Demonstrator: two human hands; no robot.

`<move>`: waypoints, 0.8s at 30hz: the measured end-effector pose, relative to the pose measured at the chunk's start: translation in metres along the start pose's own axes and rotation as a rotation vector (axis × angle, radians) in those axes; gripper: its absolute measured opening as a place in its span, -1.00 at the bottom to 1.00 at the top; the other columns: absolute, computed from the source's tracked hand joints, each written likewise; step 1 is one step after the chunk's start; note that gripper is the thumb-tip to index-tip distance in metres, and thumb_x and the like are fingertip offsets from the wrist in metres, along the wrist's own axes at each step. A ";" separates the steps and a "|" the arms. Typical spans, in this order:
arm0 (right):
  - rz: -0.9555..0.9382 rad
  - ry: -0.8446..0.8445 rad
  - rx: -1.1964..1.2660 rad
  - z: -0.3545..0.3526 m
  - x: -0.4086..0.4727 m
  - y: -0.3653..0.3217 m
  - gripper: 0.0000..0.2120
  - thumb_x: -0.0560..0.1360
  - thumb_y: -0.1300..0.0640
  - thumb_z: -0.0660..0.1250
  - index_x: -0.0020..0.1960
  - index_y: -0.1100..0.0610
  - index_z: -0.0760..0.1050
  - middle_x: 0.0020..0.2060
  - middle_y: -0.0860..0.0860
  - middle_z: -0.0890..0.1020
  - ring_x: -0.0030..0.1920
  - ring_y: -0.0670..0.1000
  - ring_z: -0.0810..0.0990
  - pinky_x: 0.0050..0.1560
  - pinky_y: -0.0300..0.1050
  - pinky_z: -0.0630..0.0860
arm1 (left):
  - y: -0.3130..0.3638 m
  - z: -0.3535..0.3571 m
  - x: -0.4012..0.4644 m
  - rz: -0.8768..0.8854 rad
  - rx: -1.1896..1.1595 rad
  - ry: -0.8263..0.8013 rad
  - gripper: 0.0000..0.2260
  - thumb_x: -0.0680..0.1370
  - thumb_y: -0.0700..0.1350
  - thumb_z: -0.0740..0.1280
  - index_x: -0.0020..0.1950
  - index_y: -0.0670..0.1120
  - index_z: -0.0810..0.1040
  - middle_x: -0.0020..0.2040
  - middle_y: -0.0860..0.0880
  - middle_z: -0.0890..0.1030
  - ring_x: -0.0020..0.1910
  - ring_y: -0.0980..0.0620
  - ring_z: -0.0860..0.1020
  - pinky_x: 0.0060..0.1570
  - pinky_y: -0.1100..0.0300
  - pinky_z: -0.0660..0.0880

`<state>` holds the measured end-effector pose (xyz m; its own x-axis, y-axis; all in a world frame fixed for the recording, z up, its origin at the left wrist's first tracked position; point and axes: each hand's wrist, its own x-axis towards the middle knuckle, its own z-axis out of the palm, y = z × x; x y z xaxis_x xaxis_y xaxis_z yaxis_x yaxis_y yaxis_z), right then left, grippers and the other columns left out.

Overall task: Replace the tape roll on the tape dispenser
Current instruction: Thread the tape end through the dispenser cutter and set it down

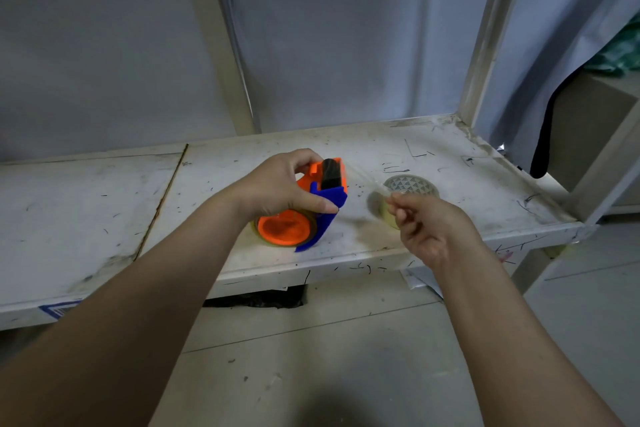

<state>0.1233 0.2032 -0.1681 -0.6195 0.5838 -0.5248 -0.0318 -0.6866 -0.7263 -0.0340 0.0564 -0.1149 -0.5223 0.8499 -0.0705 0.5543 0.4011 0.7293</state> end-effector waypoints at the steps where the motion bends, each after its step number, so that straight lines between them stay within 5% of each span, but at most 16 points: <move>1: 0.045 -0.029 0.081 0.003 -0.003 -0.001 -0.88 0.51 0.30 0.30 -0.20 0.30 0.52 -0.55 0.06 0.59 -0.65 -0.17 0.48 -0.66 -0.46 0.33 | 0.000 0.000 -0.001 0.002 -0.046 0.006 -0.57 0.27 -0.06 0.59 0.07 0.02 0.53 0.07 0.12 0.59 0.10 0.23 0.48 -0.10 0.27 0.39; 7: 0.172 -0.195 0.713 0.018 -0.017 0.000 -0.83 0.49 0.37 0.27 0.06 0.42 0.48 0.02 0.34 0.60 -0.47 0.05 0.68 -0.49 -0.27 0.58 | -0.004 0.000 -0.004 0.004 -0.190 -0.009 -0.52 0.26 -0.14 0.59 0.11 -0.01 0.51 0.16 0.09 0.59 0.28 0.15 0.45 0.24 0.05 0.41; 10: 0.131 -0.286 0.801 0.023 -0.022 0.001 -0.77 0.53 0.37 0.22 0.16 0.44 0.44 -0.13 0.39 0.63 -0.34 0.16 0.71 -0.31 -0.16 0.65 | -0.006 0.001 -0.004 0.011 -0.247 -0.009 -0.47 0.21 -0.11 0.60 0.12 -0.04 0.51 0.13 0.06 0.63 0.22 0.13 0.52 0.23 0.02 0.47; 14: 0.033 -0.359 0.721 0.030 -0.030 0.002 -0.87 0.53 0.35 0.23 0.01 0.39 0.49 -0.21 0.32 0.68 -0.22 0.17 0.72 -0.23 -0.16 0.66 | -0.011 0.001 -0.005 0.022 -0.398 -0.013 -0.49 0.22 -0.13 0.56 0.13 -0.06 0.51 0.08 -0.01 0.66 0.07 0.03 0.62 0.07 0.07 0.57; 24: -0.098 -0.243 0.446 0.034 -0.038 -0.007 -0.83 0.57 0.31 0.19 0.13 0.37 0.42 -0.27 0.23 0.71 -0.33 -0.01 0.71 -0.43 -0.32 0.58 | -0.015 0.004 -0.007 0.023 -0.407 0.028 -0.48 0.21 -0.10 0.58 0.12 0.00 0.51 0.11 0.03 0.65 0.17 0.07 0.57 0.14 0.04 0.52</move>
<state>0.1206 0.1709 -0.1281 -0.7595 0.5734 -0.3072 -0.3970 -0.7827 -0.4794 -0.0362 0.0460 -0.1285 -0.5330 0.8454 -0.0362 0.2678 0.2091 0.9405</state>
